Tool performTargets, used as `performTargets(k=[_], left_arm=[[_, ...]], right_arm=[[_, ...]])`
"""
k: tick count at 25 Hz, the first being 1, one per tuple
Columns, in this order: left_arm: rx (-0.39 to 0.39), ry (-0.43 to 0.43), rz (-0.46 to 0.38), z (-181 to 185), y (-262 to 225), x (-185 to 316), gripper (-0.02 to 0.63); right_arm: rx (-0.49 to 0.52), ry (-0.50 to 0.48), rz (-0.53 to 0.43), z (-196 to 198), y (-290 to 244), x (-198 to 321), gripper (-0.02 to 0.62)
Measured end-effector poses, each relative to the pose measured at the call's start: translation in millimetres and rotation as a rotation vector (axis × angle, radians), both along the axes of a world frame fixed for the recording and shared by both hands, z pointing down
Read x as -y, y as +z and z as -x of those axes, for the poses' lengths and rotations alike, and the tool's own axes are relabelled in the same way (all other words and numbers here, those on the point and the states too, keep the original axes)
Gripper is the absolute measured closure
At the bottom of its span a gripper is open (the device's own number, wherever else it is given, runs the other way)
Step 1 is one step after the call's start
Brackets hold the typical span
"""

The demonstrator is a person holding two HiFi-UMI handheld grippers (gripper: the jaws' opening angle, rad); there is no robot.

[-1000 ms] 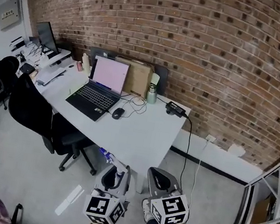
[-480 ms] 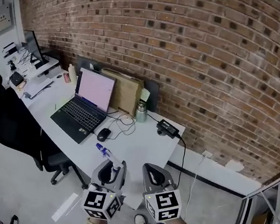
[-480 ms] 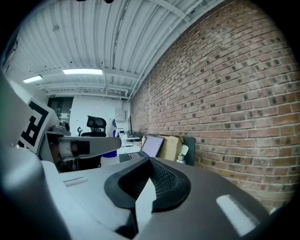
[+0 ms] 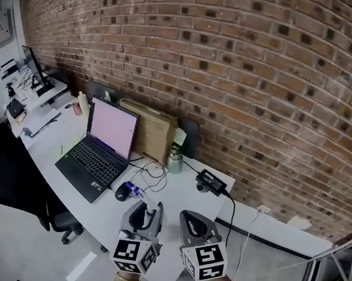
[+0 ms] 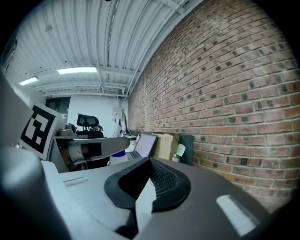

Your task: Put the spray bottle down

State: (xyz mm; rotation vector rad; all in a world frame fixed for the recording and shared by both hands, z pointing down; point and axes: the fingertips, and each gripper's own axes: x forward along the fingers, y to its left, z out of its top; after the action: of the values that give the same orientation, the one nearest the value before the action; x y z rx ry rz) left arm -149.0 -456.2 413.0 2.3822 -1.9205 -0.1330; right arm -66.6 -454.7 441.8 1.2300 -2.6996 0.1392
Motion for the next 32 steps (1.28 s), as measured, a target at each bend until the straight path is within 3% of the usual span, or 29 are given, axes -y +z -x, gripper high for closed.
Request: performTargets(k=[9,25,32], left_arm=[[-0.009,-0.013,0.006,6,16,42,0.468],[0.02,-0.018,0.048,9,35,46,0.465],[0.063,-0.024,0.093,7,38,38,0.397]], right_arm=[[-0.01,-0.01,0.047,5,22,22,0.597],[-0.003,0.0,0.066,8,28,25,0.597],[0.003,-0.003,0.066,6,24,15,0.597]])
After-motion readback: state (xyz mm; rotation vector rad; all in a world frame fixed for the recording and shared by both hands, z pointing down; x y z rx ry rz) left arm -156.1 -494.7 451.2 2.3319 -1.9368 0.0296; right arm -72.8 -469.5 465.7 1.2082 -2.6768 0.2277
